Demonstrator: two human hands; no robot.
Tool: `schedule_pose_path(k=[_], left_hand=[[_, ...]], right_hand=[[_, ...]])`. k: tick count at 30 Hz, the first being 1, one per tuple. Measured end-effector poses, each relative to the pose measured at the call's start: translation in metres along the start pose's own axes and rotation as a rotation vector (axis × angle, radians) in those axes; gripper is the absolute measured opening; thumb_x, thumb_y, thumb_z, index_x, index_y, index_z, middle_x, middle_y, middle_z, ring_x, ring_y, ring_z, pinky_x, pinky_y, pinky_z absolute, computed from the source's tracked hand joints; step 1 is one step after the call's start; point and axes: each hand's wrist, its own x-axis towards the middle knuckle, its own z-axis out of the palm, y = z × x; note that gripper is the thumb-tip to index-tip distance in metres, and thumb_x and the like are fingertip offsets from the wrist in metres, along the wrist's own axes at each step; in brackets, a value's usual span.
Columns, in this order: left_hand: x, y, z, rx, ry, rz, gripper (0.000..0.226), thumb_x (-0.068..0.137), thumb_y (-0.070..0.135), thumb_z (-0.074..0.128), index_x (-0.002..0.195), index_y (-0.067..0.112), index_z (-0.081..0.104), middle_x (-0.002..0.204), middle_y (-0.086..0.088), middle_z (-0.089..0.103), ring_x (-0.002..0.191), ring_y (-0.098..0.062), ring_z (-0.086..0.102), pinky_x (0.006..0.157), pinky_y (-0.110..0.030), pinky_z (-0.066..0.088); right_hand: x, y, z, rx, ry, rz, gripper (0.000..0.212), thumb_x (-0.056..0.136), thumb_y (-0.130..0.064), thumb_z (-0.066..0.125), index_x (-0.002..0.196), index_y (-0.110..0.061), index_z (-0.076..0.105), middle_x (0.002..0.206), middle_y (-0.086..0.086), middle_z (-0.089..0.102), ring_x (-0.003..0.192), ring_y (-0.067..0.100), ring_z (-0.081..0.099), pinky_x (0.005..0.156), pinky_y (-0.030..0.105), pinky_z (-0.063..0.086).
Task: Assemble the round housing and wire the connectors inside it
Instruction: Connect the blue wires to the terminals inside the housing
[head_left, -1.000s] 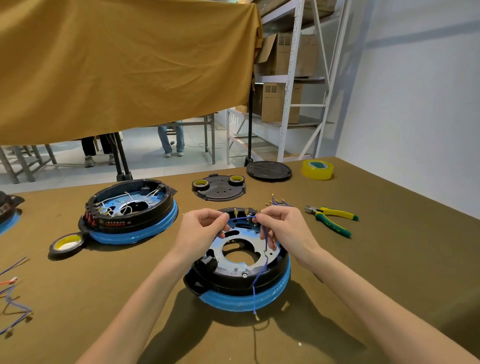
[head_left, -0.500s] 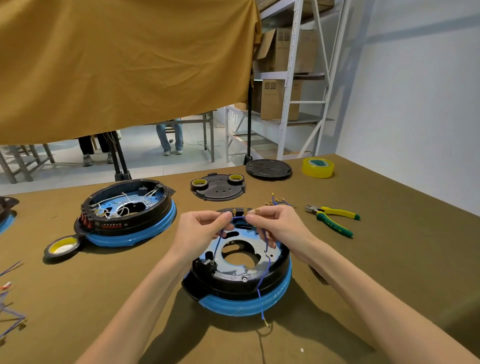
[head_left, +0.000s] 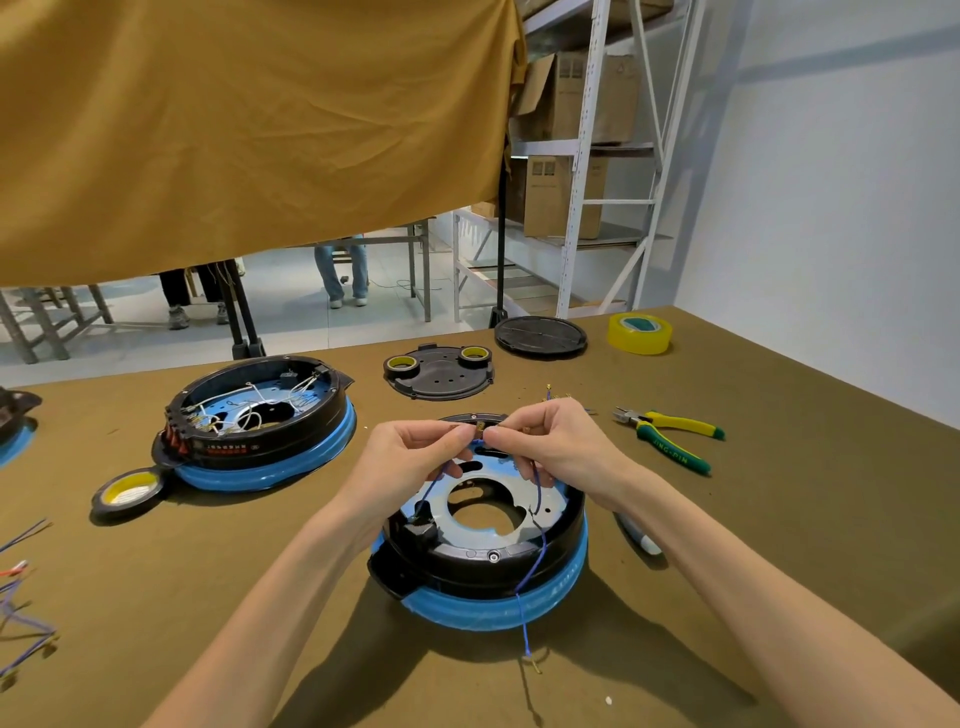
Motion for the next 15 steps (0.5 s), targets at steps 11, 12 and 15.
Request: schedule_pose_path(k=[11,12,15], left_hand=[[0.0010,-0.0031,-0.0026,0.025,0.030,-0.011,0.014,0.083,0.037,0.080,0.084,0.023,0.085,0.073,-0.003,0.077,0.065,-0.007,0.069,0.062,-0.013,0.052],[0.0015,-0.0038,-0.0019,0.026,0.041,-0.008,0.014,0.084,0.036,0.080,0.084,0.023,0.085,0.073,-0.003,0.076,0.065,-0.007,0.069,0.063,-0.013,0.052],[0.0019,-0.0049,-0.0003,0.013,0.085,-0.005,0.013,0.085,0.035,0.080,0.083,0.023,0.084,0.069,-0.004,0.074,0.061,-0.008,0.066,0.060,-0.016,0.052]], right_hand=[[0.0013,0.0019,0.0037,-0.013,0.014,0.000,0.011,0.096,-0.028,0.072,0.098,-0.019,0.078,0.061,0.007,0.061,0.050,0.019,0.046,0.045,0.025,0.038],[0.0009,0.0018,0.0041,-0.016,0.009,0.010,0.011,0.096,-0.028,0.071,0.100,-0.019,0.077,0.062,0.006,0.062,0.050,0.018,0.046,0.045,0.025,0.038],[-0.0003,-0.0012,0.0082,-0.109,0.076,0.038,0.019,0.095,-0.033,0.072,0.110,-0.020,0.071,0.080,0.001,0.070,0.056,0.009,0.053,0.054,0.024,0.043]])
